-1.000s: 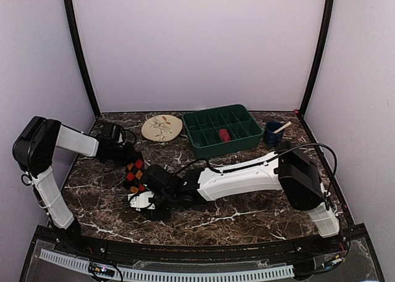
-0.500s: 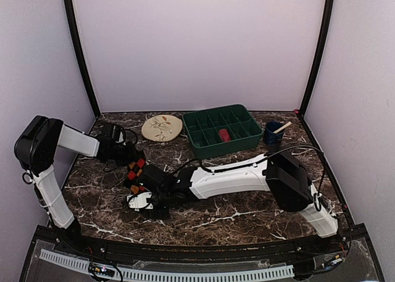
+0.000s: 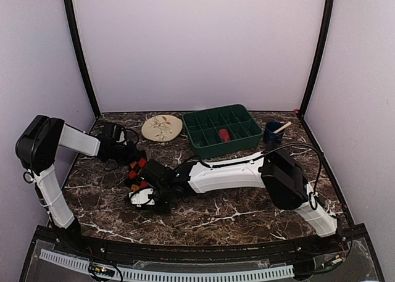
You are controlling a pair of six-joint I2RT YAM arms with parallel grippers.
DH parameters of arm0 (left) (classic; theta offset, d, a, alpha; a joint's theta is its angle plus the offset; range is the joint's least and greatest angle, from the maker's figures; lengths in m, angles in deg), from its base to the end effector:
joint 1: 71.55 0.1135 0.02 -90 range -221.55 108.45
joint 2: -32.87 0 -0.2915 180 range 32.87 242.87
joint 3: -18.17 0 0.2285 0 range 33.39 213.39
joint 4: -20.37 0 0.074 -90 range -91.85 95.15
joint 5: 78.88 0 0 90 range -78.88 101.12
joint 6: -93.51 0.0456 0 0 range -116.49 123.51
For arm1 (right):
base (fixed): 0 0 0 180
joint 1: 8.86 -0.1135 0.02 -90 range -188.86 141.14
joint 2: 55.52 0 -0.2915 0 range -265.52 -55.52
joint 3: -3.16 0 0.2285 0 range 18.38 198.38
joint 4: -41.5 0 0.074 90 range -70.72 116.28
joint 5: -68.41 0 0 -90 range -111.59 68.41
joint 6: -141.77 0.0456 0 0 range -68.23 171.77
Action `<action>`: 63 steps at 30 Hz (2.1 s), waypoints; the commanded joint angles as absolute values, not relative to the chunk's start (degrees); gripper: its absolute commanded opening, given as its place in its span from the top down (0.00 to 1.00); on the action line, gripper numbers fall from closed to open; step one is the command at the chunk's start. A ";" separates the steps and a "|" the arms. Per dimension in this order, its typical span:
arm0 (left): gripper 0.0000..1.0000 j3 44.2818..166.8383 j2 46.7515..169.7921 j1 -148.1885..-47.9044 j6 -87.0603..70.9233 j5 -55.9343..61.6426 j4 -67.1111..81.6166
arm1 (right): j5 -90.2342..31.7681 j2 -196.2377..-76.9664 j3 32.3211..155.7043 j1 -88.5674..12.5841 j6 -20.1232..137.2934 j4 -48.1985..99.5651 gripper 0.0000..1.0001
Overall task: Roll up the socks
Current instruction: Move the sock to the center of the board, then pick up the sock from the center of the board, then fold the sock at the center of the board.
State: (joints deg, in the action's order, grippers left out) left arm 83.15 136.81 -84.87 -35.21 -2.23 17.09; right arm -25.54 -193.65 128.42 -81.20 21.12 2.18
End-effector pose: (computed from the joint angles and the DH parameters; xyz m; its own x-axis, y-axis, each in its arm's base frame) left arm 0.3435 -0.0922 0.1732 -0.7546 -0.4468 -0.4805 -0.1045 0.8049 -0.5842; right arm 0.1587 0.5089 0.1628 0.2850 -0.7814 -0.5551 -0.9510 -0.1580 -0.2657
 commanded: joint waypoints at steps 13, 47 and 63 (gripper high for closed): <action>0.77 88.53 142.39 -88.58 -29.35 -19.00 20.54 | -34.43 -182.07 117.15 -81.33 31.69 1.39 1.00; 0.69 80.42 118.53 -98.98 -28.44 -2.87 21.32 | -38.47 -164.96 106.40 -81.83 45.40 0.99 1.00; 0.69 71.68 113.75 -99.03 -29.42 3.96 27.66 | -44.39 -172.85 115.89 -70.34 39.13 -3.60 1.00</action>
